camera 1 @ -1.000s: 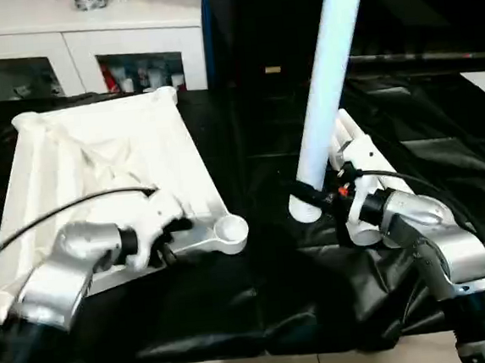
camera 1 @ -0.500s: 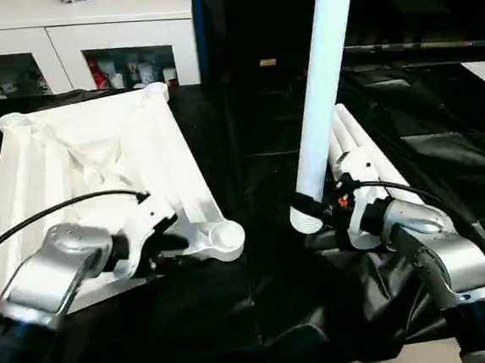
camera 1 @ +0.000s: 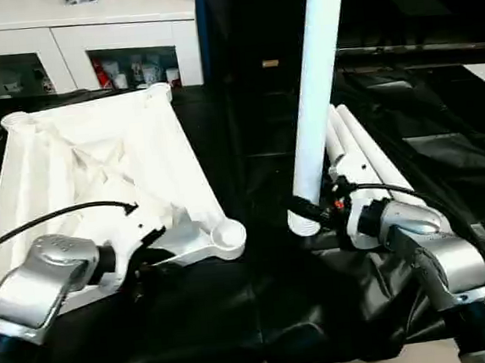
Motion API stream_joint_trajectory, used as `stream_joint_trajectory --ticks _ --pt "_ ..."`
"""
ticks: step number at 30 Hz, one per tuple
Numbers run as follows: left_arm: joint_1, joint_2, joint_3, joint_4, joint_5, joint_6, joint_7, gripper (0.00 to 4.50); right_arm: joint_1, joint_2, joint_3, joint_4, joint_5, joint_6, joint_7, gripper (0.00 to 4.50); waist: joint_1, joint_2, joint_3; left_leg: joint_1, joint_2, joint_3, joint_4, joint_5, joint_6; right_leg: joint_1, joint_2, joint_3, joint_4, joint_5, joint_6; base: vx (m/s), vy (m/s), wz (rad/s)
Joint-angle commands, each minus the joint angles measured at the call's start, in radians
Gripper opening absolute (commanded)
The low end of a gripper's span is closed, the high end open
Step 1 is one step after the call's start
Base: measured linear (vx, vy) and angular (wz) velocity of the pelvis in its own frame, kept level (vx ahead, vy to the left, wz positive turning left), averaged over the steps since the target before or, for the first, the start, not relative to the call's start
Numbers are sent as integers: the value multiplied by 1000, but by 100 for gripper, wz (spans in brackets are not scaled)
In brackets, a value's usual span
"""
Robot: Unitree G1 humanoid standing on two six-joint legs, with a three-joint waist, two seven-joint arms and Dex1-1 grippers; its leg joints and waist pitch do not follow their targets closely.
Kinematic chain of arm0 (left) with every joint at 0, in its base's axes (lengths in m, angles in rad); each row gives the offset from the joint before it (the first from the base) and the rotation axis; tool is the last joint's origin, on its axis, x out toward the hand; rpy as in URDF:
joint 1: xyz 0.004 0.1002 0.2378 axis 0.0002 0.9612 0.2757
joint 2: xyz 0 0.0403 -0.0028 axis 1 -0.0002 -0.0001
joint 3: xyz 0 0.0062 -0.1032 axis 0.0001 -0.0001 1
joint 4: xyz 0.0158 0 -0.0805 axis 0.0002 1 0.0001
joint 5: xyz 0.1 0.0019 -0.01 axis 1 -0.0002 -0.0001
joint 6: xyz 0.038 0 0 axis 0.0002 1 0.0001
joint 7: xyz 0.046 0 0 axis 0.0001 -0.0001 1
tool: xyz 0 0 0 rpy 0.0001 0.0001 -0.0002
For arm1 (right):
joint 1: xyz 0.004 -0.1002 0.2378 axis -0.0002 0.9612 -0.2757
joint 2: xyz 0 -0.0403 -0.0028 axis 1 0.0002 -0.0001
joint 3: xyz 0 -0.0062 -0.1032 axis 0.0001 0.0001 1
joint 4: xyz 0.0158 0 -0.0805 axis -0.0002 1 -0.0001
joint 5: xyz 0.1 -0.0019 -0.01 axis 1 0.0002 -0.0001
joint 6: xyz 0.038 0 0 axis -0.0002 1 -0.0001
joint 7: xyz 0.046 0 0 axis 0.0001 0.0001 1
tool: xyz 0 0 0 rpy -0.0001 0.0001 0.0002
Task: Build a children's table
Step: Pick table leg, then insert table leg to table base
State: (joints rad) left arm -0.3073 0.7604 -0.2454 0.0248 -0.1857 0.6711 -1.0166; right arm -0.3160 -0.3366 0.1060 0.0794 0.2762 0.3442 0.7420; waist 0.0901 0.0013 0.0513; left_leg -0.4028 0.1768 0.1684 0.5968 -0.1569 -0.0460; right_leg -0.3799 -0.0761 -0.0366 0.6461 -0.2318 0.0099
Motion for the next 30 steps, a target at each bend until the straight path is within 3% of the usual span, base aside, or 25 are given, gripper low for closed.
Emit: stream_joint_trajectory --ticks 1,8,10,14,17,18,23,27,30 --pt "-6 -3 28 22 24 -39 21 89 -18 -4 -4 -11 -3 -12 5 190 0 11 -60 35 42 -14 -82 -282 -34 20 -56 36 -84 -135 -201 0 0 0" --pt "-10 -6 25 53 20 -68 16 32 -11 -6 3 -17 -6 -10 7 190 0 11 -58 36 44 -15 -84 -314 -44 17 -59 38 -88 -194 -191 0 0 0" --pt "-10 -9 23 62 23 -80 15 15 -12 -6 3 -15 -7 -11 7 190 -3 10 -60 30 43 -17 -85 -292 -43 24 -59 36 -83 -162 -192 0 0 0" --pt "-14 -29 20 76 24 -122 16 4 -15 -3 -2 -17 -4 -7 5 190 -8 8 -63 30 42 -14 -79 -248 -28 25 -57 36 -80 -94 -202 0 0 0" --pt "-34 -84 33 79 -7 -183 13 4 -28 21 -25 -16 24 15 -13 190 -6 -1 -64 31 42 -10 -75 -218 -11 26 -58 36 -79 -66 -214 0 0 0" --pt "-64 -129 1 81 -9 -194 3 4 -58 52 -49 8 39 43 -56 190 -5 -9 -64 31 44 -9 -76 -214 -5 26 -59 35 -80 -71 -217 0 0 0" --pt "-117 -221 -69 110 3 -241 -21 4 -120 82 -52 56 49 69 -68 190 3 -7 -62 38 47 -5 -76 -215 -15 20 -61 38 -81 -103 -211 0 0 0" --pt "-170 -307 -155 189 63 -325 -37 0 -172 97 -37 78 83 105 -16 189 25 -9 -64 41 48 -1 -73 -205 -17 19 -63 38 -83 -104 -196 0 0 0" --pt "-190 -318 -161 231 90 -346 -31 0 -176 91 -23 76 79 128 -2 189 38 -13 -65 38 49 -2 -76 -204 -22 21 -66 36 -82 -108 -175 0 0 0"
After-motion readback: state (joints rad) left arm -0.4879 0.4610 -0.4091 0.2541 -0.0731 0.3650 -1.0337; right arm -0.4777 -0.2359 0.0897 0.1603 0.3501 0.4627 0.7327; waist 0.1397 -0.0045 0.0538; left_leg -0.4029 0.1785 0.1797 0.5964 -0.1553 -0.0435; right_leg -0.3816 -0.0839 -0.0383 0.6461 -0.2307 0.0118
